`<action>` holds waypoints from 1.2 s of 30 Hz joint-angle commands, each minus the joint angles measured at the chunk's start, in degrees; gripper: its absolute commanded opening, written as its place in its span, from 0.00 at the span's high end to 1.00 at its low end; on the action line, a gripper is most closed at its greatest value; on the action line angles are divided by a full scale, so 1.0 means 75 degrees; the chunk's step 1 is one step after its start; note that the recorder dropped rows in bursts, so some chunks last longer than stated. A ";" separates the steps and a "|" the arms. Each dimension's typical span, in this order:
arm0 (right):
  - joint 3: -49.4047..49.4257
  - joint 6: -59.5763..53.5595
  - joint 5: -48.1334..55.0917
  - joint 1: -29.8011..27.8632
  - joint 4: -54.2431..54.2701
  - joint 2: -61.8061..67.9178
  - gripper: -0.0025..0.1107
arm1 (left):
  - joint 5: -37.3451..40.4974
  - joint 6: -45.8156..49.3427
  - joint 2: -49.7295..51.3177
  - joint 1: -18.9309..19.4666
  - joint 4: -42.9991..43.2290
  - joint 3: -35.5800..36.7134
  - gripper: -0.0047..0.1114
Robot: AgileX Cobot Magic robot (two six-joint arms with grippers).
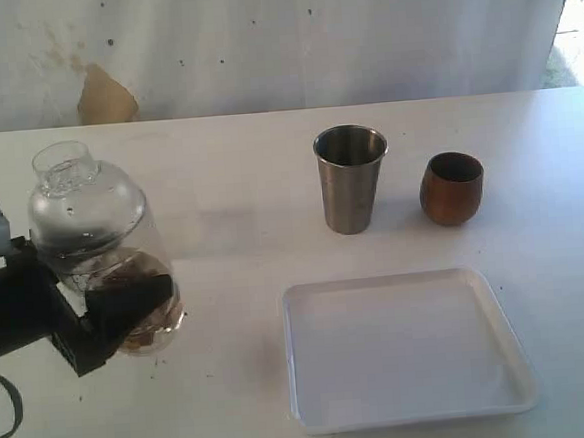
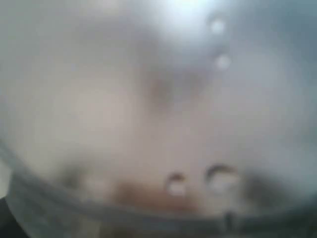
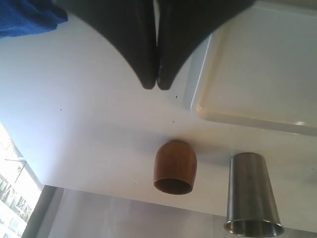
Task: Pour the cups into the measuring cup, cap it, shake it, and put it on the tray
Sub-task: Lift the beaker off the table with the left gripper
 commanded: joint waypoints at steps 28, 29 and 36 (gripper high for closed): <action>0.0043 0.0016 -0.0022 -0.0018 -0.0057 -0.0037 0.98 | 0.2867 -0.0100 -0.1651 -0.2275 -0.2448 -0.1119 0.96; 0.0043 0.0016 -0.0022 -0.0018 -0.0057 -0.0037 0.98 | 0.2255 -0.0550 -0.1767 -0.2349 -0.0856 -0.1078 0.96; 0.0043 0.0016 -0.0022 -0.0016 -0.0057 -0.0037 0.98 | 0.3077 0.0412 -0.1961 -0.2648 -0.2467 -0.0934 0.96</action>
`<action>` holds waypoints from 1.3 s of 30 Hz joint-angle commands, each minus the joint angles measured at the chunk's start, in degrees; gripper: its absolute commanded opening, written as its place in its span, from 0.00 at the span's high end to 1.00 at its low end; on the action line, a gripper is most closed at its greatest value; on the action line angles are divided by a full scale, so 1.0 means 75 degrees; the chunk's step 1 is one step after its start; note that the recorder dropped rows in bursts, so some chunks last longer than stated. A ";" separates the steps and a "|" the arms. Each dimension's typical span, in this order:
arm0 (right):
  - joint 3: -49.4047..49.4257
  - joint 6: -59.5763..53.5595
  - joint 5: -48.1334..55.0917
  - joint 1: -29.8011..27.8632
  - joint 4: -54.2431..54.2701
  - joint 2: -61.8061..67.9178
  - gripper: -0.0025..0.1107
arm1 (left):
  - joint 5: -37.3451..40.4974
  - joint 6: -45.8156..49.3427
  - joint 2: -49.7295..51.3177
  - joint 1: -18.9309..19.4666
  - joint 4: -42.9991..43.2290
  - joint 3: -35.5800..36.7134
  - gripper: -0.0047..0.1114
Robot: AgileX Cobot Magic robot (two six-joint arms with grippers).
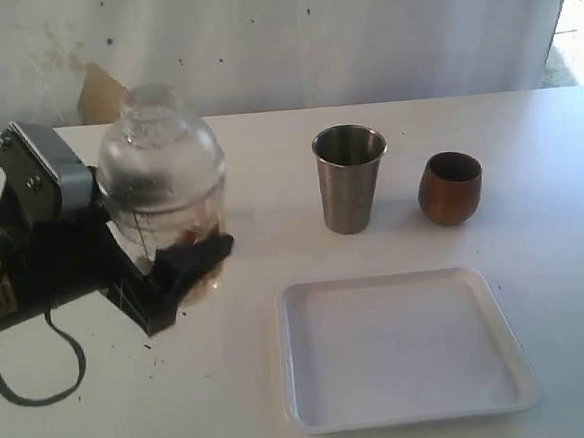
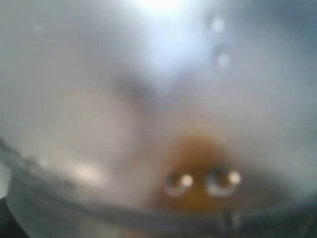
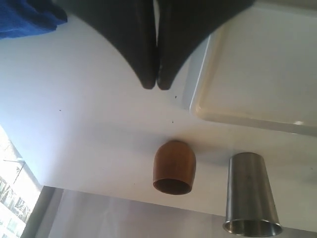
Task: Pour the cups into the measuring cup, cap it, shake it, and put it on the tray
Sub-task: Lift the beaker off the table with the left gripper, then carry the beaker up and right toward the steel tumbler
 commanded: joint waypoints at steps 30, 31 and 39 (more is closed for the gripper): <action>0.0043 0.0016 -0.0038 -0.0016 0.0000 -0.0037 0.98 | -0.0214 0.0065 -0.0455 0.0378 -0.2051 0.0639 0.96; 0.0043 0.0016 -0.0038 -0.0016 0.0000 -0.0037 0.98 | -0.0237 -0.0481 -0.0468 0.0410 -0.2430 0.0640 0.96; 0.0043 0.0016 -0.0023 -0.0016 0.0000 -0.0037 0.98 | -0.1686 -0.1112 -0.0742 0.0407 0.0272 0.0789 0.96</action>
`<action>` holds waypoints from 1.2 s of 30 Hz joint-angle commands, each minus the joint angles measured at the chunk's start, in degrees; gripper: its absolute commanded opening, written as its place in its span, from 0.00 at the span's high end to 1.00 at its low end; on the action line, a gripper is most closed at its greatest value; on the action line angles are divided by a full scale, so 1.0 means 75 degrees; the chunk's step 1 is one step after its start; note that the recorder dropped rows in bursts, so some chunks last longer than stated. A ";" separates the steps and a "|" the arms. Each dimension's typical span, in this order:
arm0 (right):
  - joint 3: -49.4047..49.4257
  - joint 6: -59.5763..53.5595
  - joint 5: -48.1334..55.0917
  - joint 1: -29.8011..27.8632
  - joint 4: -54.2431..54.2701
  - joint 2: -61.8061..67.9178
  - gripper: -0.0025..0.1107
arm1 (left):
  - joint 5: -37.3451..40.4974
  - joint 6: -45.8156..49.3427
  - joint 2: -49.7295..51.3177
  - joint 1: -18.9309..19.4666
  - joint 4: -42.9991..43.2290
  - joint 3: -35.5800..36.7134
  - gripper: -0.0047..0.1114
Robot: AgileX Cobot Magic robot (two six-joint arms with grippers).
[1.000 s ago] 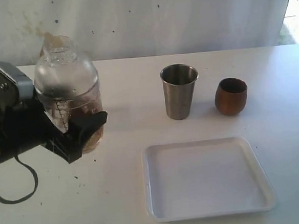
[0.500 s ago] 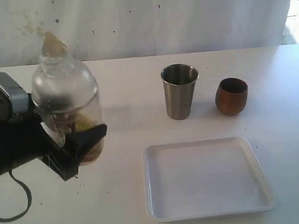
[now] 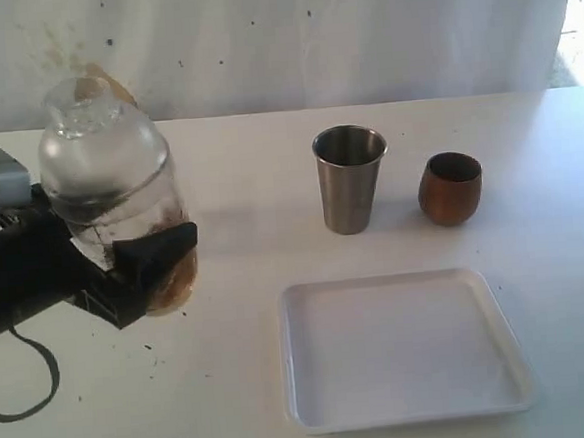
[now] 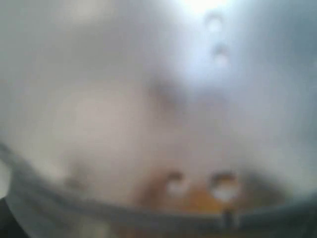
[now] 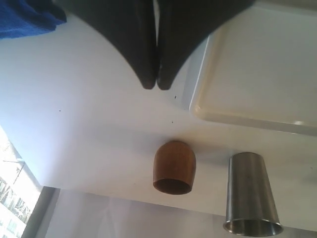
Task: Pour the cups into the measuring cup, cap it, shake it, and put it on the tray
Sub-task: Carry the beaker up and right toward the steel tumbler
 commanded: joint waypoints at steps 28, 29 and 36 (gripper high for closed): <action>0.0043 0.0101 -0.0015 -0.0016 0.0000 -0.0037 0.98 | -0.0234 -0.1271 -0.0649 -0.0289 0.1958 -0.0448 0.96; 0.0043 0.0101 -0.0015 -0.0016 0.0000 -0.0037 0.98 | 0.0530 -0.0736 -0.0568 -0.0433 0.1280 -0.0646 0.96; 0.0043 0.0101 -0.0015 -0.0016 0.0000 -0.0037 0.98 | 0.1560 -0.0982 -0.0366 -0.0789 0.0756 -0.1559 0.96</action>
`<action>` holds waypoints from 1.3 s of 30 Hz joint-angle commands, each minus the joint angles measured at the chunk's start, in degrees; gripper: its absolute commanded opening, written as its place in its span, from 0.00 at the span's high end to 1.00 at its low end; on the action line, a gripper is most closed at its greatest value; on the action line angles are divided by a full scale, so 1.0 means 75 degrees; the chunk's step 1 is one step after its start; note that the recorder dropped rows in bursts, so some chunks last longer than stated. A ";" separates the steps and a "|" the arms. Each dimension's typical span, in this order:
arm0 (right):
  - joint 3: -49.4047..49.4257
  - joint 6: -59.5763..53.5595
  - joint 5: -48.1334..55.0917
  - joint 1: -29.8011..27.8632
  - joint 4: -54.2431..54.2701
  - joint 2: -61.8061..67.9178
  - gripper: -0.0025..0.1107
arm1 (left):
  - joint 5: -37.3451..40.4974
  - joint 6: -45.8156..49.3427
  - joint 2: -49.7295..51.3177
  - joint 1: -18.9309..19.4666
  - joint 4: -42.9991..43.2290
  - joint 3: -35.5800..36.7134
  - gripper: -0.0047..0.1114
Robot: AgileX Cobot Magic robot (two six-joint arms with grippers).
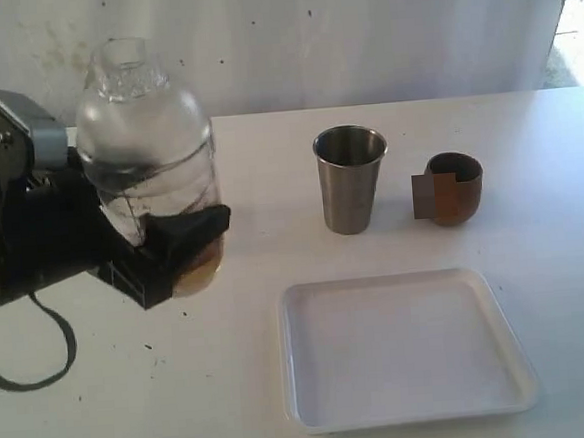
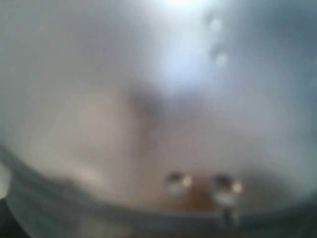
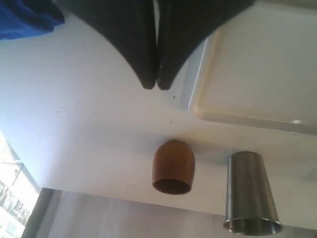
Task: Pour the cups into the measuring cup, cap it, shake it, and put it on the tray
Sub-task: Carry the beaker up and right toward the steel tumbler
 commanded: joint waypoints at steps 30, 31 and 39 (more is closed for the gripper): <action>0.0037 0.0029 -0.0028 -0.0016 0.0000 -0.0037 0.98 | -0.0082 0.2741 0.4295 -0.0248 -0.0464 -0.5348 0.96; 0.0037 0.0029 -0.0028 -0.0016 0.0000 -0.0037 0.98 | -0.0005 0.2809 0.4463 -0.0248 -0.0464 -0.5490 0.96; 0.0037 0.0029 -0.0028 -0.0016 0.0000 -0.0037 0.98 | 0.0314 0.4160 0.5371 -0.0166 -0.1225 -0.6631 0.96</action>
